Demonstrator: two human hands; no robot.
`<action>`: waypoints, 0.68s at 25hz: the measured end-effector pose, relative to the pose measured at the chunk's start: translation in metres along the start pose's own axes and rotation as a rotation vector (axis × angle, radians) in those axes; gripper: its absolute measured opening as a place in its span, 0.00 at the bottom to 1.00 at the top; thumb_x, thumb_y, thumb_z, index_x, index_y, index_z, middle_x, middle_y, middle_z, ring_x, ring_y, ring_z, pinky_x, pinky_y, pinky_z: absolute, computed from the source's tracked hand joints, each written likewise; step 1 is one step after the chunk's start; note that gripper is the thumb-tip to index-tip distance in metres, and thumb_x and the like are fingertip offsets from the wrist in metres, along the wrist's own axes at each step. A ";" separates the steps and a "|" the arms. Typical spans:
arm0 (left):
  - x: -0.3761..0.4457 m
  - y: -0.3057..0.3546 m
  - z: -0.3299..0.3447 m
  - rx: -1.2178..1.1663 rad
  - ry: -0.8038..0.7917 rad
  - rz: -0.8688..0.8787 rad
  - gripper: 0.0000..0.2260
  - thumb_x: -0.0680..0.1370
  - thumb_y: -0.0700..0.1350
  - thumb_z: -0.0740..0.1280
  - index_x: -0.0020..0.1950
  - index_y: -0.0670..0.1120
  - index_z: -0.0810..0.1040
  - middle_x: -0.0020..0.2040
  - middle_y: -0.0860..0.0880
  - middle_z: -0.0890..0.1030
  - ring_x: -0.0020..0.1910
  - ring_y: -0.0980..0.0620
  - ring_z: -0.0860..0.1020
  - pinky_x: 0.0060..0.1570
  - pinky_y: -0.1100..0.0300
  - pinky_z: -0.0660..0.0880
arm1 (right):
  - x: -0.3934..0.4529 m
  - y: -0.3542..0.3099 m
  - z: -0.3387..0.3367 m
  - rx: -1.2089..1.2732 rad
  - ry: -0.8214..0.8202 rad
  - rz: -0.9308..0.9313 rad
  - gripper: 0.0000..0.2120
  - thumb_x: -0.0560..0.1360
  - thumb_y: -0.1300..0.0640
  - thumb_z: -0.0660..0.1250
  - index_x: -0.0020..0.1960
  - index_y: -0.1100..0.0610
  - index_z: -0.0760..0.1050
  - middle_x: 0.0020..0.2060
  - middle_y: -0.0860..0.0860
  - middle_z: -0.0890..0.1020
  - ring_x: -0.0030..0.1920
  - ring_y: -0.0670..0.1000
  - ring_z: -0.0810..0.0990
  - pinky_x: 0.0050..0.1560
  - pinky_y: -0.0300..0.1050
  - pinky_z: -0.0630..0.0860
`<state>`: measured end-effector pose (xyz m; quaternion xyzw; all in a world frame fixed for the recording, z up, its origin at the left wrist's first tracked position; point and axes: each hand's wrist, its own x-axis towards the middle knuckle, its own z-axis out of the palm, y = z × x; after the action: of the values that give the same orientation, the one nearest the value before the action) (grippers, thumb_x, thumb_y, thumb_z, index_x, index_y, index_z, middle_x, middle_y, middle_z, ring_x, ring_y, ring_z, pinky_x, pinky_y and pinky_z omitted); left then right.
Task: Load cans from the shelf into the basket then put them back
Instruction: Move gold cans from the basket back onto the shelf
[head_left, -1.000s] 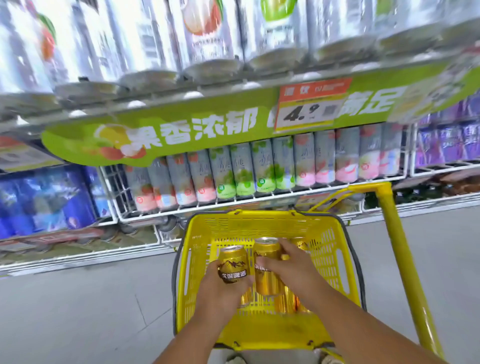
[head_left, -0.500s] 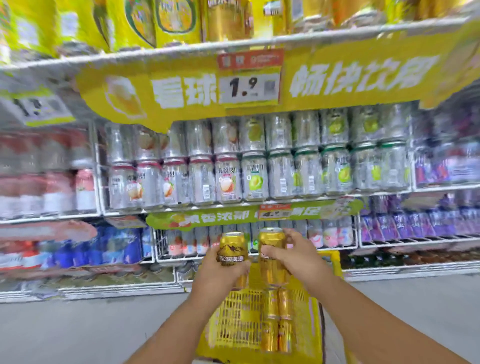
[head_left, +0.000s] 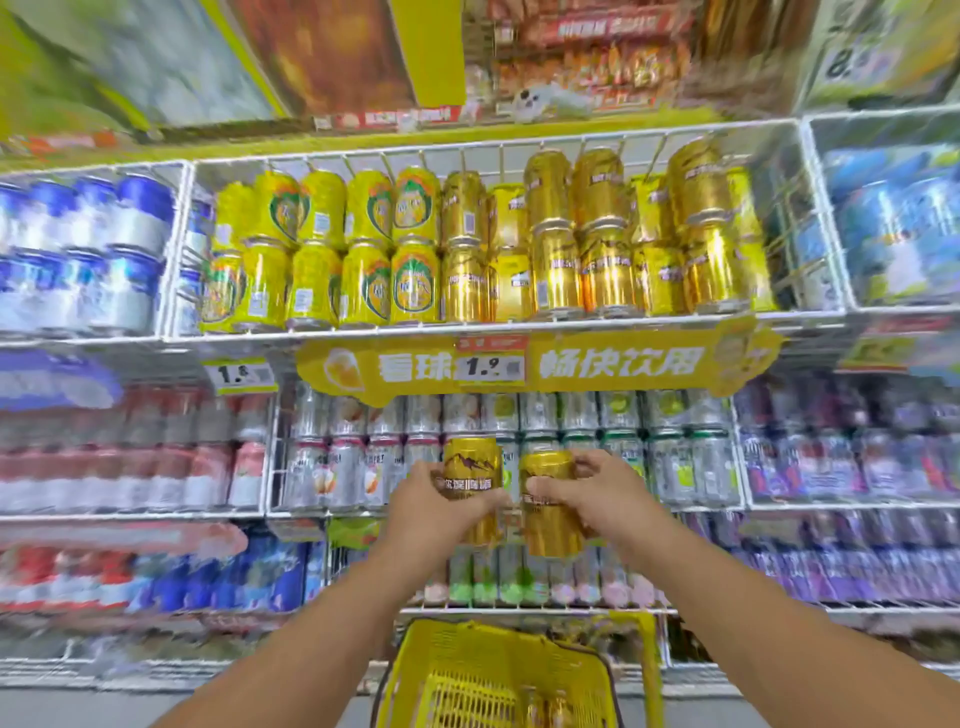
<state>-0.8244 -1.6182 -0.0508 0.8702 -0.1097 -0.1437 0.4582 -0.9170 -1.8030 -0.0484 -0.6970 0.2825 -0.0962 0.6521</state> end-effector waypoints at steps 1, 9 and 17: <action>-0.003 0.014 -0.007 0.013 0.014 0.019 0.37 0.57 0.70 0.78 0.59 0.54 0.72 0.51 0.57 0.81 0.49 0.55 0.81 0.53 0.49 0.80 | -0.004 -0.017 -0.007 -0.002 0.008 -0.020 0.21 0.64 0.54 0.83 0.53 0.51 0.79 0.48 0.49 0.85 0.44 0.50 0.86 0.38 0.47 0.81; -0.006 0.115 -0.051 -0.047 0.144 0.088 0.35 0.60 0.67 0.79 0.60 0.51 0.76 0.49 0.54 0.83 0.46 0.54 0.82 0.49 0.51 0.81 | -0.019 -0.139 -0.059 -0.019 -0.060 -0.122 0.28 0.67 0.48 0.81 0.61 0.52 0.72 0.52 0.48 0.82 0.47 0.50 0.84 0.40 0.53 0.83; 0.042 0.179 -0.071 -0.067 0.195 0.170 0.28 0.66 0.64 0.78 0.55 0.48 0.73 0.43 0.56 0.77 0.41 0.56 0.78 0.42 0.54 0.77 | 0.007 -0.214 -0.065 -0.031 0.041 -0.210 0.39 0.67 0.46 0.81 0.72 0.52 0.68 0.54 0.48 0.81 0.46 0.48 0.81 0.47 0.55 0.82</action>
<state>-0.7711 -1.6764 0.1296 0.8518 -0.1331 -0.0227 0.5061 -0.8869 -1.8644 0.1649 -0.7305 0.2227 -0.1739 0.6216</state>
